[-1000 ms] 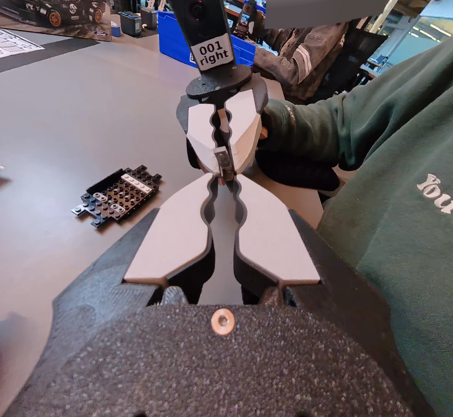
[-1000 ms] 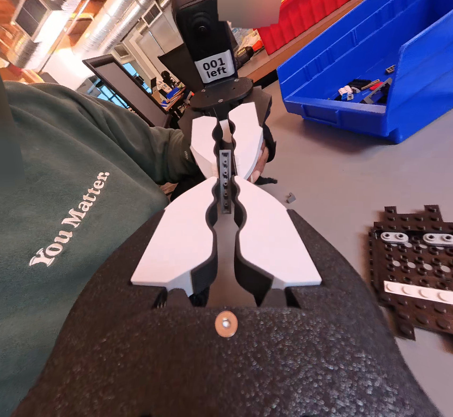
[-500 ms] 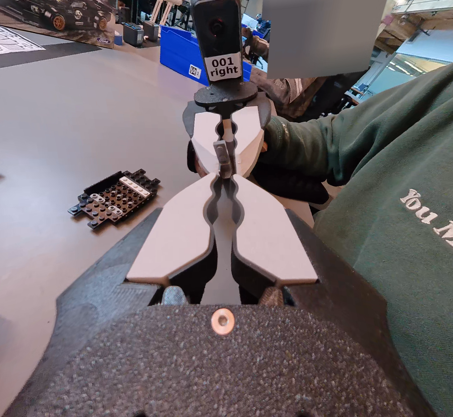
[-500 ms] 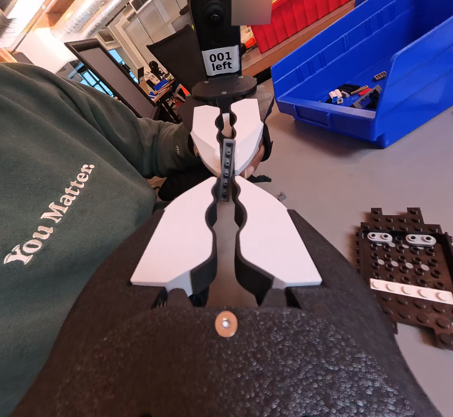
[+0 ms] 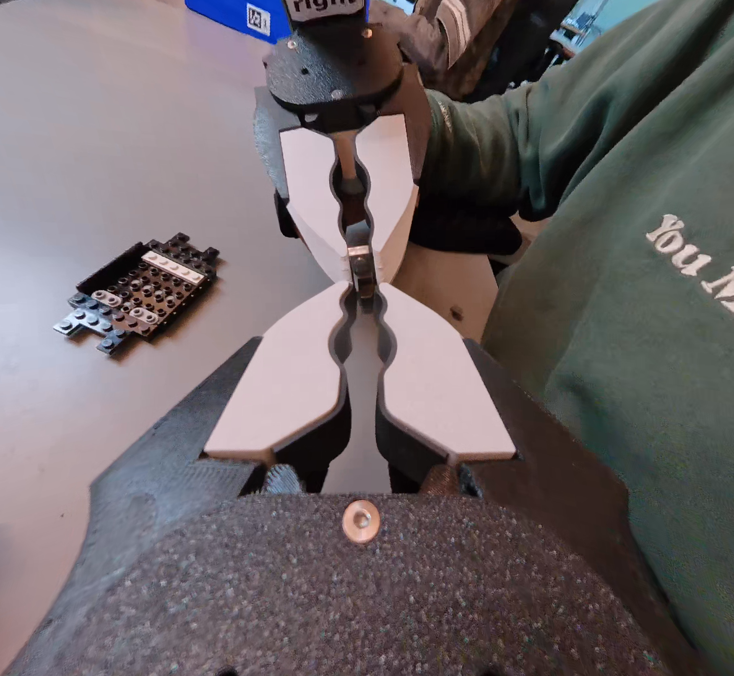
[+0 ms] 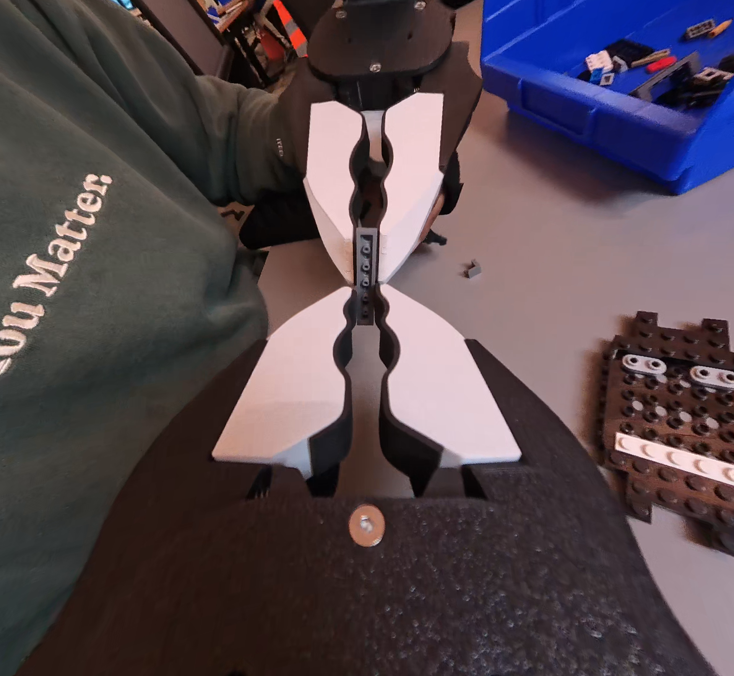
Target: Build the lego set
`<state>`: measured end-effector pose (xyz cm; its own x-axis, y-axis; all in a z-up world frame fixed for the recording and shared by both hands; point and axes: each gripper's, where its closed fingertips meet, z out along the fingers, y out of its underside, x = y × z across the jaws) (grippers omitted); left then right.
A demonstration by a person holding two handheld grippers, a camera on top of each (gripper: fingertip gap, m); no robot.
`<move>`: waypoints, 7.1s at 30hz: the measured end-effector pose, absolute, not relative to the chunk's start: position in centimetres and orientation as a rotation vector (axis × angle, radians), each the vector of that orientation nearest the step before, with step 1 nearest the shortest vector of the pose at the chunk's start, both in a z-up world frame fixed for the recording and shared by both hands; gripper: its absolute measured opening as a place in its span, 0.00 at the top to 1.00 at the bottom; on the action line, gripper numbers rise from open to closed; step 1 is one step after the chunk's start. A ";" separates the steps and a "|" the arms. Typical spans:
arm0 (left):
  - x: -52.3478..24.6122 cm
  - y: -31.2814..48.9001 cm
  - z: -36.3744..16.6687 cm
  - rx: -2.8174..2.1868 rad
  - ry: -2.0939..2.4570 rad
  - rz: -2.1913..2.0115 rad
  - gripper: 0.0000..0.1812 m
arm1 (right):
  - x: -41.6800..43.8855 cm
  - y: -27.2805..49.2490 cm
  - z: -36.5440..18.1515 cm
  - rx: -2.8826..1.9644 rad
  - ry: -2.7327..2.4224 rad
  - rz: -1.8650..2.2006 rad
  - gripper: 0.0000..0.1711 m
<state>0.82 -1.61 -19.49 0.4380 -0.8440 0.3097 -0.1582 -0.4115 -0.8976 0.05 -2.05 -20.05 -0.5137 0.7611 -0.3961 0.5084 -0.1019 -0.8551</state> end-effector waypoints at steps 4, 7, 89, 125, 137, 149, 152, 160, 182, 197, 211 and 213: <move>0.5 -1.1 -18.6 -1.814 0.783 -1.052 0.96 | -0.1 -1.4 -19.0 -1.428 -1.841 1.781 0.95; -0.5 -0.5 -17.5 -1.773 0.674 -1.143 0.96 | -0.1 -0.8 -18.7 -1.418 -1.809 1.782 0.92; 3.1 -1.2 -20.0 -1.743 0.986 -0.787 0.95 | -0.2 -1.6 -16.6 -1.627 -1.532 2.465 0.95; -20.0 7.4 -20.2 -2.055 0.249 0.370 0.84 | -0.8 3.4 -14.9 -1.492 -1.283 2.210 0.96; -10.8 4.1 -27.7 -2.370 0.572 -0.170 0.84 | -0.9 3.4 -15.2 -1.502 -1.294 2.193 0.96; -10.7 10.4 -27.6 -2.273 0.383 -0.104 0.77 | -0.7 3.6 -15.0 -1.502 -1.287 2.201 0.96; -10.7 10.3 -27.6 -2.282 0.453 -0.082 0.94 | -0.6 3.6 -14.9 -1.498 -1.290 2.201 0.96; -13.0 10.4 -20.2 -2.038 0.427 0.184 0.95 | -0.3 3.9 -14.4 -1.472 -1.285 2.182 0.96; -7.9 9.6 -27.4 -2.282 0.658 -0.160 0.93 | 0.1 4.5 -13.8 -1.453 -1.259 2.191 0.96; -19.7 9.9 -21.2 -2.161 0.205 0.221 0.63 | 0.2 5.2 -13.7 -1.452 -1.221 2.182 0.96; -5.9 -1.6 -27.1 -2.360 1.249 -0.501 0.88 | 0.1 5.2 -13.8 -1.457 -1.228 2.183 0.96; -6.0 -1.1 -27.2 -2.376 1.231 -0.489 0.97 | 0.2 5.2 -13.8 -1.452 -1.232 2.176 0.96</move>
<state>-6.00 -1.14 -27.16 0.5465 -0.8295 0.1149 -0.6824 -0.5207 -0.5131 0.19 5.17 -13.76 -0.4722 0.6076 -0.6386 0.2348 -0.6116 -0.7555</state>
